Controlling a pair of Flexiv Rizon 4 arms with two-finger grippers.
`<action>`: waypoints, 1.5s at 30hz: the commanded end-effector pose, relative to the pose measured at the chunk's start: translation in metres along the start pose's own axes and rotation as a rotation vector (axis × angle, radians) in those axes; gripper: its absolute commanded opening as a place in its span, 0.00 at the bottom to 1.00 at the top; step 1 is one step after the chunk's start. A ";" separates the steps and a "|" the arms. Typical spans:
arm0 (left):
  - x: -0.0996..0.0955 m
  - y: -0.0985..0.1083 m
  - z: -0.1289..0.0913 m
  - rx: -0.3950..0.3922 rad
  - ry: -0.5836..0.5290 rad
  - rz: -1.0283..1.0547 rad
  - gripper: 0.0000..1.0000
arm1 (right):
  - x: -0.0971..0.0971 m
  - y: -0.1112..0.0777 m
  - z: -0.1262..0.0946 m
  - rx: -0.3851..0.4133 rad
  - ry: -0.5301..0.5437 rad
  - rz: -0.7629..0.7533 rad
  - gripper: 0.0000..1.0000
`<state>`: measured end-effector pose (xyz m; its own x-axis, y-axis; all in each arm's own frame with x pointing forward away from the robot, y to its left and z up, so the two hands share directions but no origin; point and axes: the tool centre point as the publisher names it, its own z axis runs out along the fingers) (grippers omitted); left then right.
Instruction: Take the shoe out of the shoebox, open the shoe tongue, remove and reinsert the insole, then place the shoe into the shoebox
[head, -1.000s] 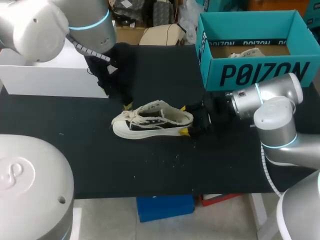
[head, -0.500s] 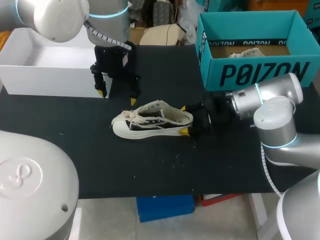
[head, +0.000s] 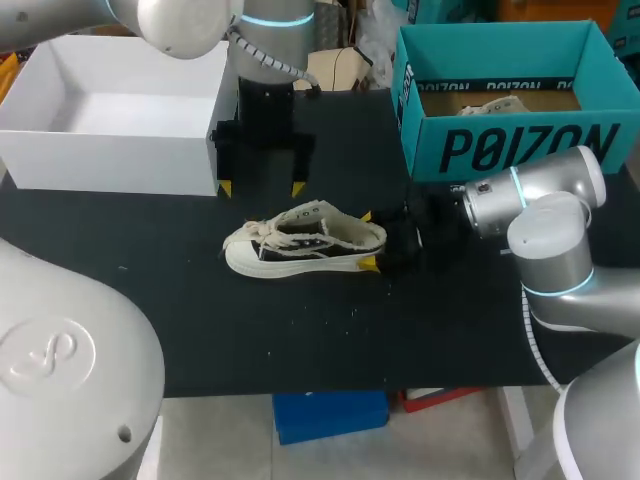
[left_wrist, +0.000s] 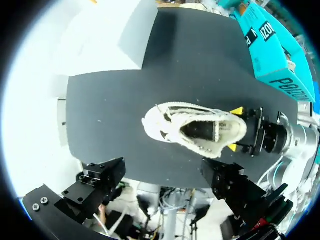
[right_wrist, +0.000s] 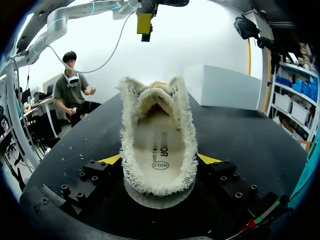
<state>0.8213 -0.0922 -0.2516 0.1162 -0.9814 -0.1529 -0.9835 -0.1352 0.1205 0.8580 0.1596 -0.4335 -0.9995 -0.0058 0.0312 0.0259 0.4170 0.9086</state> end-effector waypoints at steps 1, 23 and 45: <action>0.007 -0.001 -0.002 0.005 -0.082 -0.049 1.00 | 0.000 -0.002 0.002 0.001 -0.001 0.001 0.00; 0.032 0.006 -0.005 0.472 0.028 -0.016 1.00 | 0.000 -0.002 0.002 0.001 -0.001 0.001 0.00; 0.091 -0.019 0.035 0.296 -0.103 0.111 1.00 | 0.000 -0.002 0.002 0.001 -0.001 0.001 0.00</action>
<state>0.8358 -0.1494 -0.2952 -0.0012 -0.9828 -0.1845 -0.9787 0.0390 -0.2016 0.8582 0.1596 -0.4335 -0.9995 -0.0061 0.0313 0.0260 0.4163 0.9089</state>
